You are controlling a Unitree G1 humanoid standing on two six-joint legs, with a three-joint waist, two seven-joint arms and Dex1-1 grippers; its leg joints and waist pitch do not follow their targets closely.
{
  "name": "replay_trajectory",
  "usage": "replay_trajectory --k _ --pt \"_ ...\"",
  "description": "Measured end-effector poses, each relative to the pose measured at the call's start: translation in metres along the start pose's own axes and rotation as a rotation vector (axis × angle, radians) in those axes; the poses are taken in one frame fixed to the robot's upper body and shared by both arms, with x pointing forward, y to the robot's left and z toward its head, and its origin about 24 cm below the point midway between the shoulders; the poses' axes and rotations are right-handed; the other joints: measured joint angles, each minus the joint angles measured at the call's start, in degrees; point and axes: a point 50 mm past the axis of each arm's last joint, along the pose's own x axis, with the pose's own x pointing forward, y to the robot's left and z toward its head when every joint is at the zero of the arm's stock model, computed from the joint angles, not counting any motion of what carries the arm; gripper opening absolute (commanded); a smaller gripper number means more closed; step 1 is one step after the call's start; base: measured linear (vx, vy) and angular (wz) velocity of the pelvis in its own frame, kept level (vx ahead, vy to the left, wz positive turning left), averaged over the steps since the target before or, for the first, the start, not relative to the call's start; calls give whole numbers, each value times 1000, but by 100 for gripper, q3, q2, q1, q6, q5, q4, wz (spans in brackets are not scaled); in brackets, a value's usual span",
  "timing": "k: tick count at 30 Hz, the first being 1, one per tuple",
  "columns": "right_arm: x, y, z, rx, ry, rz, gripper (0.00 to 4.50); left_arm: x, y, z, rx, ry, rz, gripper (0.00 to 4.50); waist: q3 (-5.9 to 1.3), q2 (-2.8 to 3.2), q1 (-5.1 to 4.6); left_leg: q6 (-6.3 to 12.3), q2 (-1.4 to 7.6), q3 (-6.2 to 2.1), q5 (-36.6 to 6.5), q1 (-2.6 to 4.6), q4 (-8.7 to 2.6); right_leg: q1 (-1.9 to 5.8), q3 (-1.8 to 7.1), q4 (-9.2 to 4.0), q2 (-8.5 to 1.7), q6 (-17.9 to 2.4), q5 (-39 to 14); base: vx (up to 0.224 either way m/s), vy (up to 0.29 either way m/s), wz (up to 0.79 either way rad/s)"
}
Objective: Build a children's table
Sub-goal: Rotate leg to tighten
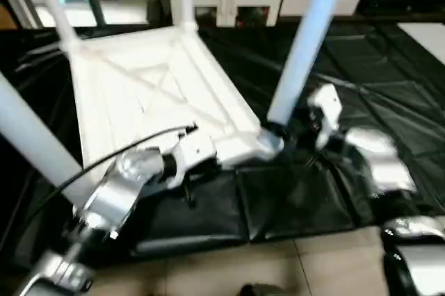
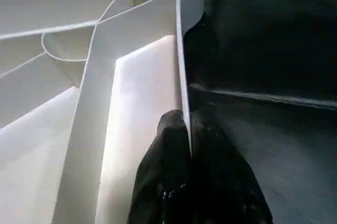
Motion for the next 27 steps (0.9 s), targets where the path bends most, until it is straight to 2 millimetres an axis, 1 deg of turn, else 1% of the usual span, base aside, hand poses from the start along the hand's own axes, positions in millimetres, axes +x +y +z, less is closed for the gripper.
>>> replay_trajectory --k 2,3,4,5,8,15,24,27 --pt "-7 0 0 31 14 54 309 0 -5 0 4 -8 -25 0 1 1 40 -1 0 2 0 1 4 1 2 6 -1 0 0 0 0 0" --pt "-9 0 -1 50 18 69 294 1 -6 1 6 -10 -32 0 1 1 65 -1 0 2 1 1 7 1 2 10 -1 0 0 0 0 0" --pt "-11 0 -1 62 23 83 294 1 -7 1 7 -11 -37 0 1 1 85 -1 0 2 1 2 11 0 2 15 -1 0 0 0 0 0" --pt "-12 0 -2 74 29 103 285 1 -8 1 7 -12 -45 0 1 1 102 -1 1 3 1 3 15 0 3 20 -1 0 0 0 0 0" --pt "-16 1 -3 101 47 146 259 2 -11 2 11 -14 -58 0 1 0 119 -1 2 3 1 2 26 3 2 27 -3 0 0 0 0 0" --pt "-22 1 -4 126 99 188 200 2 -12 2 13 -11 -69 0 0 0 132 -1 3 2 1 3 40 6 2 42 -4 0 0 0 0 0" --pt "-19 1 -5 122 108 173 194 2 -11 1 15 -5 -63 0 -1 -2 128 -2 8 0 2 9 61 5 2 76 -2 2 -1 0 0 0" --pt "-15 3 -7 137 97 154 193 1 -10 0 14 1 -54 0 -4 -6 111 -3 13 0 2 11 73 6 2 88 0 2 -1 0 0 0"
